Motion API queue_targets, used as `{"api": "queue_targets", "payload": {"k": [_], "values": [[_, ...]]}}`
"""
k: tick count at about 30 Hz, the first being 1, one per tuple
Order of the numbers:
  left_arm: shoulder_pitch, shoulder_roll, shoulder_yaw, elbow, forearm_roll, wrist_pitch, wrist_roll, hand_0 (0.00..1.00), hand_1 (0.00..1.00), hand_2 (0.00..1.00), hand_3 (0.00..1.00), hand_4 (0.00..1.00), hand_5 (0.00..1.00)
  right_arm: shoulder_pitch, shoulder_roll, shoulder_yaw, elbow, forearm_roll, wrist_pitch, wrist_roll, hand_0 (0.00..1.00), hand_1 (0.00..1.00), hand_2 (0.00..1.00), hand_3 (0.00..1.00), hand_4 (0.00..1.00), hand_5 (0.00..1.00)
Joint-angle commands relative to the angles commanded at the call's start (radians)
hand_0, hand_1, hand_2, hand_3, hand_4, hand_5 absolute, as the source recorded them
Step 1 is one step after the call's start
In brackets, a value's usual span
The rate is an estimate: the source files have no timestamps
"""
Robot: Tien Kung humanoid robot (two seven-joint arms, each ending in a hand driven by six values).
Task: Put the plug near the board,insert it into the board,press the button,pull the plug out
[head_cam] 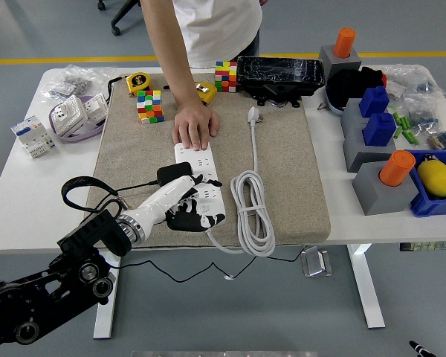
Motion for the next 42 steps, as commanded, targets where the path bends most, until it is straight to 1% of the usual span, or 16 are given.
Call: {"api": "queue_targets", "payload": {"k": [3, 5, 6, 7, 11, 12, 15, 19, 29, 30, 33, 35, 36, 37, 41, 42], "values": [[0.003, -0.003, -0.001, 0.027, -0.108, 0.060, -0.106, 0.270, 0.292, 0.355, 0.455, 0.853, 0.406, 0.000, 0.000, -0.002, 0.000, 0.000, 0.000, 0.000, 0.610, 0.639, 0.646, 0.554, 0.951, 0.490], [0.006, -0.006, -0.003, 0.045, -0.184, 0.075, -0.156, 0.270, 0.292, 0.355, 0.455, 0.853, 0.406, 0.001, 0.000, -0.003, -0.001, 0.001, 0.000, 0.000, 0.610, 0.639, 0.646, 0.554, 0.951, 0.490], [0.008, -0.007, -0.004, 0.051, -0.210, 0.078, -0.171, 0.437, 0.556, 0.536, 0.488, 0.825, 0.325, 0.001, 0.000, -0.003, -0.001, 0.001, 0.000, 0.000, 0.610, 0.639, 0.646, 0.554, 0.951, 0.490], [0.011, -0.010, -0.008, 0.064, -0.253, 0.091, -0.203, 0.437, 0.556, 0.536, 0.488, 0.825, 0.325, 0.000, 0.000, -0.004, -0.001, 0.001, 0.000, 0.000, 0.610, 0.639, 0.646, 0.554, 0.951, 0.490], [0.024, -0.020, -0.028, 0.095, -0.413, 0.125, -0.297, 0.437, 0.556, 0.536, 0.488, 0.825, 0.325, 0.001, 0.000, -0.006, -0.001, 0.001, 0.000, 0.000, 0.610, 0.639, 0.646, 0.554, 0.951, 0.490], [0.026, -0.022, -0.035, 0.100, -0.447, 0.130, -0.316, 0.455, 0.555, 0.536, 0.534, 0.807, 0.294, 0.001, -0.001, -0.006, -0.001, 0.001, 0.000, 0.000, 0.611, 0.639, 0.647, 0.554, 0.952, 0.490], [0.034, -0.027, -0.056, 0.113, -0.556, 0.150, -0.379, 0.455, 0.555, 0.536, 0.534, 0.807, 0.294, 0.002, -0.001, -0.005, -0.001, 0.001, 0.000, 0.000, 0.611, 0.639, 0.647, 0.554, 0.952, 0.490], [0.036, -0.026, -0.075, 0.119, -0.613, 0.162, -0.408, 0.468, 0.554, 0.535, 0.545, 0.807, 0.286, 0.002, 0.000, -0.004, -0.002, 0.000, 0.000, 0.000, 0.612, 0.639, 0.646, 0.554, 0.951, 0.489], [0.041, -0.028, -0.084, 0.126, -0.595, 0.154, -0.379, 0.470, 0.552, 0.539, 0.549, 0.799, 0.276, 0.002, -0.001, -0.005, -0.001, 0.002, 0.000, 0.000, 0.612, 0.639, 0.647, 0.554, 0.952, 0.489], [0.042, -0.028, -0.085, 0.125, -0.594, 0.154, -0.378, 0.472, 0.548, 0.539, 0.552, 0.782, 0.255, 0.001, -0.001, -0.006, -0.001, 0.002, 0.000, 0.000, 0.611, 0.639, 0.646, 0.554, 0.952, 0.490], [0.042, -0.025, -0.086, 0.118, -0.581, 0.155, -0.374, 0.472, 0.548, 0.539, 0.552, 0.782, 0.255, 0.002, -0.001, -0.008, -0.001, 0.002, 0.000, 0.000, 0.611, 0.639, 0.646, 0.554, 0.952, 0.490], [0.042, -0.021, -0.086, 0.106, -0.546, 0.149, -0.357, 0.472, 0.548, 0.539, 0.552, 0.782, 0.255, 0.003, 0.000, -0.007, -0.001, 0.002, 0.000, 0.000, 0.611, 0.639, 0.646, 0.554, 0.952, 0.490], [0.042, -0.019, -0.086, 0.099, -0.530, 0.144, -0.347, 0.331, 0.448, 0.465, 0.575, 0.775, 0.249, 0.003, 0.000, -0.007, -0.001, 0.002, 0.000, 0.000, 0.611, 0.639, 0.646, 0.554, 0.951, 0.489], [0.042, -0.016, -0.087, 0.090, -0.508, 0.137, -0.332, 0.331, 0.448, 0.465, 0.575, 0.775, 0.249, 0.003, -0.001, -0.007, -0.001, 0.002, 0.000, 0.000, 0.611, 0.639, 0.646, 0.554, 0.951, 0.489], [0.041, -0.002, -0.097, 0.035, -0.344, 0.091, -0.205, 0.331, 0.448, 0.465, 0.575, 0.775, 0.249, 0.005, -0.002, -0.009, -0.001, 0.002, 0.000, 0.000, 0.611, 0.639, 0.646, 0.554, 0.951, 0.489], [0.041, 0.002, -0.099, 0.015, -0.305, 0.081, -0.168, 0.216, 0.270, 0.288, 0.657, 0.793, 0.246, 0.005, -0.003, -0.010, -0.001, 0.002, 0.000, 0.000, 0.611, 0.639, 0.647, 0.554, 0.951, 0.489]]}}
